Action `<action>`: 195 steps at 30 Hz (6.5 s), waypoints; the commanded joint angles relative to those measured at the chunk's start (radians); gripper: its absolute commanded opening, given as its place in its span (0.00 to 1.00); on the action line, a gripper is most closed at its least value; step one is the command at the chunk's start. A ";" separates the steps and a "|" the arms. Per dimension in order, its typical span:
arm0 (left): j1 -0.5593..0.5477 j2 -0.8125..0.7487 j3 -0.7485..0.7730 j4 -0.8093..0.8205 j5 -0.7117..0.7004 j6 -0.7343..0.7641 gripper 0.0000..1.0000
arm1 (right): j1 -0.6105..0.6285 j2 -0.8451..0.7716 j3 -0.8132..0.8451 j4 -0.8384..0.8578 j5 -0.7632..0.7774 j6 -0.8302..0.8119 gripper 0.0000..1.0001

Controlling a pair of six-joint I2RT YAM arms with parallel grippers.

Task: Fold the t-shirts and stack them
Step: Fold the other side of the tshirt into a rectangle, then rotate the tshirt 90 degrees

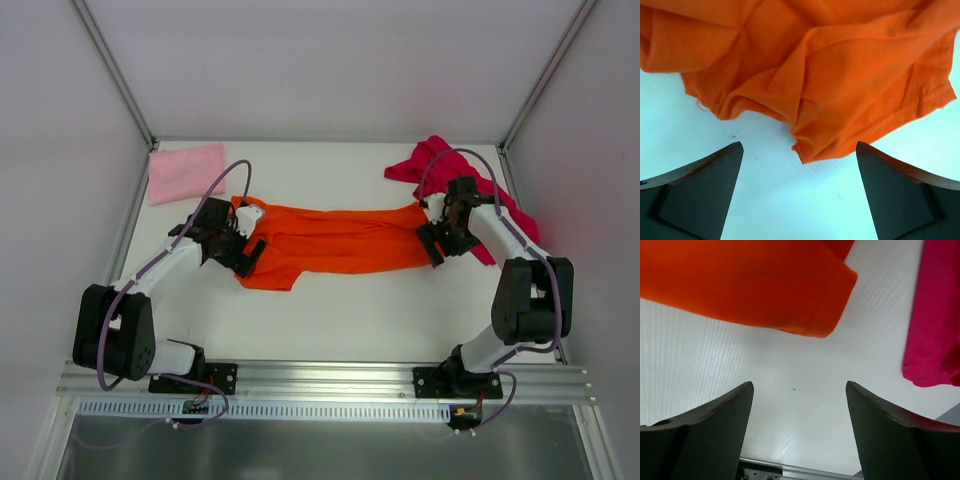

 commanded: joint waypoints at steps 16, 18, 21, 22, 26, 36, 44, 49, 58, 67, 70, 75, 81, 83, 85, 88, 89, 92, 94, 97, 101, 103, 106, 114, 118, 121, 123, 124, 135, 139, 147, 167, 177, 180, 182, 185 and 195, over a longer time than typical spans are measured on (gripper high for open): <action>-0.010 -0.002 -0.002 -0.108 0.131 -0.058 0.99 | -0.004 0.162 0.091 -0.102 -0.093 -0.018 0.75; -0.012 0.022 -0.009 -0.091 0.137 -0.067 0.99 | -0.009 0.181 0.097 -0.094 -0.087 -0.012 0.75; -0.012 0.068 -0.012 -0.073 0.128 -0.068 0.99 | -0.016 0.213 0.116 -0.093 -0.089 -0.002 0.74; -0.010 0.082 -0.011 -0.072 0.125 -0.067 0.98 | -0.016 0.221 0.119 -0.093 -0.093 -0.002 0.73; -0.010 0.114 0.012 -0.066 0.105 -0.064 0.96 | -0.016 0.244 0.136 -0.088 -0.095 0.002 0.72; -0.010 0.131 0.055 -0.056 0.091 -0.081 0.95 | -0.018 0.271 0.139 -0.030 -0.058 0.002 0.71; -0.012 0.144 0.058 -0.072 0.114 -0.079 0.61 | -0.027 0.285 0.136 -0.016 -0.060 0.002 0.70; -0.012 0.098 0.044 -0.089 0.123 -0.079 0.66 | -0.033 0.294 0.142 0.008 -0.075 -0.002 0.70; -0.010 0.124 0.029 -0.080 0.102 -0.071 0.30 | -0.033 0.340 0.174 0.018 -0.101 0.010 0.22; -0.010 0.084 0.031 -0.094 0.102 -0.059 0.00 | -0.033 0.250 0.121 0.062 -0.094 -0.001 0.01; -0.010 0.041 0.035 -0.106 0.108 -0.061 0.00 | -0.033 0.166 0.071 0.119 -0.075 -0.004 0.01; -0.010 0.012 0.044 -0.118 0.106 -0.065 0.00 | -0.033 0.078 0.039 0.165 -0.067 0.001 0.01; -0.012 -0.005 0.055 -0.114 0.097 -0.073 0.00 | -0.033 0.044 0.064 0.170 -0.054 0.013 0.01; -0.010 -0.010 0.077 -0.111 0.086 -0.079 0.00 | -0.033 0.038 0.076 0.176 -0.054 0.024 0.01; -0.012 -0.004 0.116 -0.108 0.076 -0.091 0.00 | -0.033 0.026 0.093 0.191 -0.051 0.036 0.01; -0.012 0.018 0.176 -0.114 0.045 -0.094 0.00 | -0.033 0.023 0.131 0.200 -0.037 0.044 0.01; -0.010 0.025 0.188 -0.115 0.036 -0.094 0.00 | -0.032 0.023 0.142 0.202 -0.029 0.042 0.01; -0.010 0.048 0.251 -0.132 0.016 -0.110 0.00 | -0.036 0.030 0.185 0.203 -0.009 0.042 0.01; -0.010 0.055 0.265 -0.135 0.020 -0.116 0.00 | -0.039 0.038 0.212 0.188 -0.012 0.044 0.01; -0.012 0.074 0.288 -0.122 -0.001 -0.127 0.00 | -0.038 0.049 0.234 0.185 -0.011 0.044 0.01; -0.009 0.136 0.333 -0.114 -0.038 -0.128 0.00 | -0.039 0.098 0.303 0.171 0.006 0.042 0.01; -0.010 0.166 0.348 -0.102 -0.056 -0.130 0.00 | -0.038 0.124 0.338 0.160 0.006 0.044 0.01; 0.000 0.206 0.373 -0.083 -0.076 -0.118 0.00 | -0.039 0.158 0.376 0.156 0.041 0.039 0.01; 0.028 0.337 0.491 -0.065 -0.128 -0.102 0.00 | -0.038 0.351 0.564 0.078 0.063 0.019 0.01; 0.050 0.392 0.534 -0.036 -0.144 -0.113 0.00 | -0.038 0.429 0.652 0.032 0.060 0.031 0.08; 0.059 0.413 0.561 -0.020 -0.155 -0.110 0.00 | -0.038 0.460 0.694 0.035 0.066 0.050 0.84; 0.065 0.443 0.590 -0.028 -0.153 -0.104 0.00 | -0.035 0.455 0.696 0.042 0.061 0.045 0.91; 0.066 0.462 0.595 -0.017 -0.168 -0.104 0.00 | -0.033 0.454 0.697 0.044 0.058 0.044 0.92; 0.077 0.449 0.589 0.055 -0.138 -0.094 0.99 | -0.030 0.380 0.637 0.030 0.036 0.042 0.92; 0.077 0.377 0.564 0.049 -0.092 -0.101 0.99 | -0.029 0.348 0.596 0.039 0.034 0.042 0.91; 0.079 0.173 0.431 0.047 0.003 -0.113 0.99 | -0.029 0.273 0.513 0.047 0.035 0.037 0.90; 0.077 0.245 0.301 -0.042 0.114 -0.118 0.79 | -0.003 0.198 0.436 0.033 0.032 0.041 0.88; 0.077 0.323 0.307 -0.025 0.114 -0.127 0.78 | 0.001 0.204 0.430 0.038 0.031 0.042 0.88; 0.077 0.346 0.314 -0.013 0.100 -0.130 0.76 | 0.002 0.207 0.421 0.042 0.029 0.037 0.88; 0.079 0.351 0.317 -0.005 0.088 -0.136 0.76 | 0.002 0.205 0.413 0.047 0.031 0.034 0.88; 0.079 0.355 0.322 0.004 0.056 -0.145 0.76 | 0.001 0.205 0.400 0.053 0.034 0.030 0.88; 0.082 0.357 0.350 0.036 -0.006 -0.162 0.59 | 0.002 0.208 0.384 0.062 0.023 0.025 0.88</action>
